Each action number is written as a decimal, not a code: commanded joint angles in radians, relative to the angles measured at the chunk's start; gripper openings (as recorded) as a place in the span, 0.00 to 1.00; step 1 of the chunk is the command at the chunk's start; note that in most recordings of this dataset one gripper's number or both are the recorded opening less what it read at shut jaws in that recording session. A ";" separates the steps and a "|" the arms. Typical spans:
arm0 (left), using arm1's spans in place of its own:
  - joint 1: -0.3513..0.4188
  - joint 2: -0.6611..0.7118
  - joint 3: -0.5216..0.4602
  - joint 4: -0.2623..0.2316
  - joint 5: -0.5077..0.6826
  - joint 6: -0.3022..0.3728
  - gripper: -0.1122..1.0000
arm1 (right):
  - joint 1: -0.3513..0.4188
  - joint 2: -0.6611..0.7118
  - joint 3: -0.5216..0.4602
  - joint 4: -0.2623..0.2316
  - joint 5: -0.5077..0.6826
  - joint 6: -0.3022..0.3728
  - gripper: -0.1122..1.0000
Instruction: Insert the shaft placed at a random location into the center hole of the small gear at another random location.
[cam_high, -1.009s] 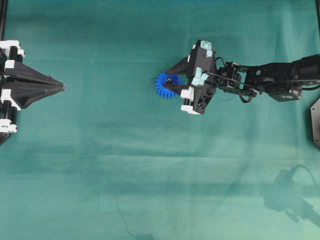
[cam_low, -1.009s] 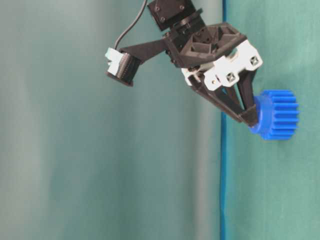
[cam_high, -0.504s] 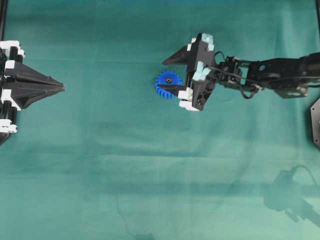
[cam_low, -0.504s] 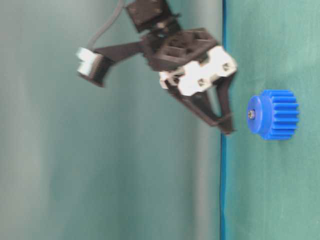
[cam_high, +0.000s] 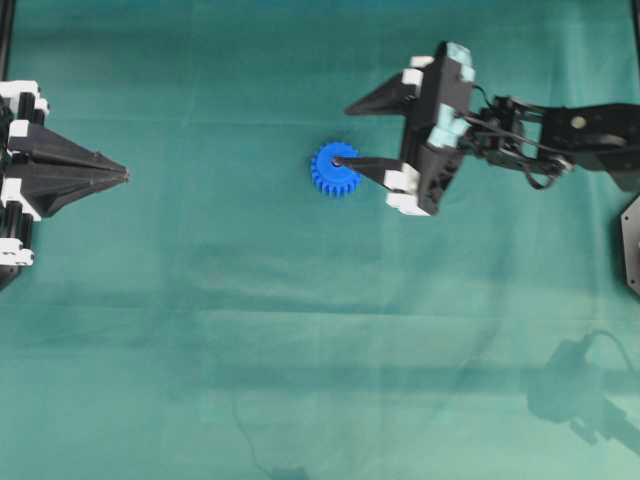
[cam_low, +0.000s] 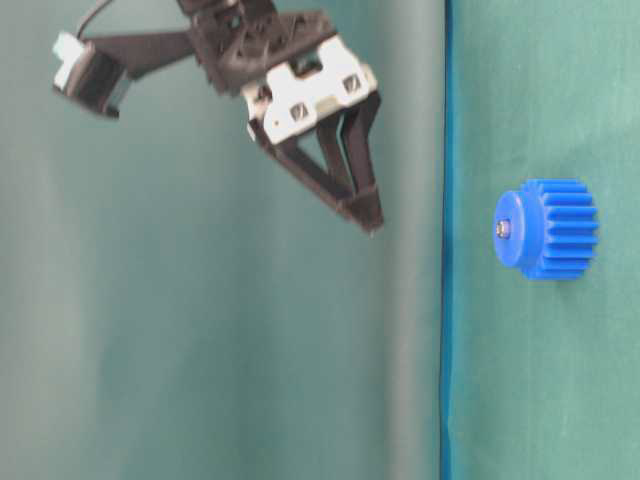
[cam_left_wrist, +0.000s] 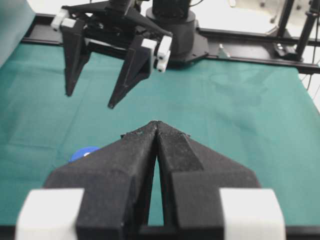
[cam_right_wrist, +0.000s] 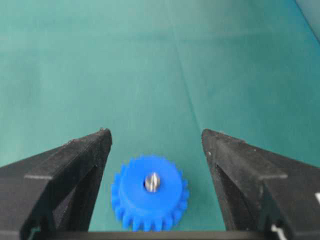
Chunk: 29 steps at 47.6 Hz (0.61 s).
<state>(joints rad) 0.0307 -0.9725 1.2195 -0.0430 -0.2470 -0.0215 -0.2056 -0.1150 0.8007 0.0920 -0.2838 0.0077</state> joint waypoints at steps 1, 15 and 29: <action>0.002 0.003 -0.009 -0.002 -0.005 0.002 0.10 | 0.002 -0.064 0.037 0.000 -0.006 0.003 0.76; 0.000 0.002 -0.008 -0.002 0.005 0.002 0.10 | 0.008 -0.244 0.199 0.003 -0.003 0.005 0.76; 0.002 0.000 -0.008 -0.002 0.008 0.002 0.10 | 0.008 -0.390 0.285 0.005 0.052 0.005 0.76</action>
<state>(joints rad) 0.0307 -0.9756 1.2210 -0.0430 -0.2332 -0.0199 -0.1979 -0.4786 1.0907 0.0951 -0.2378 0.0107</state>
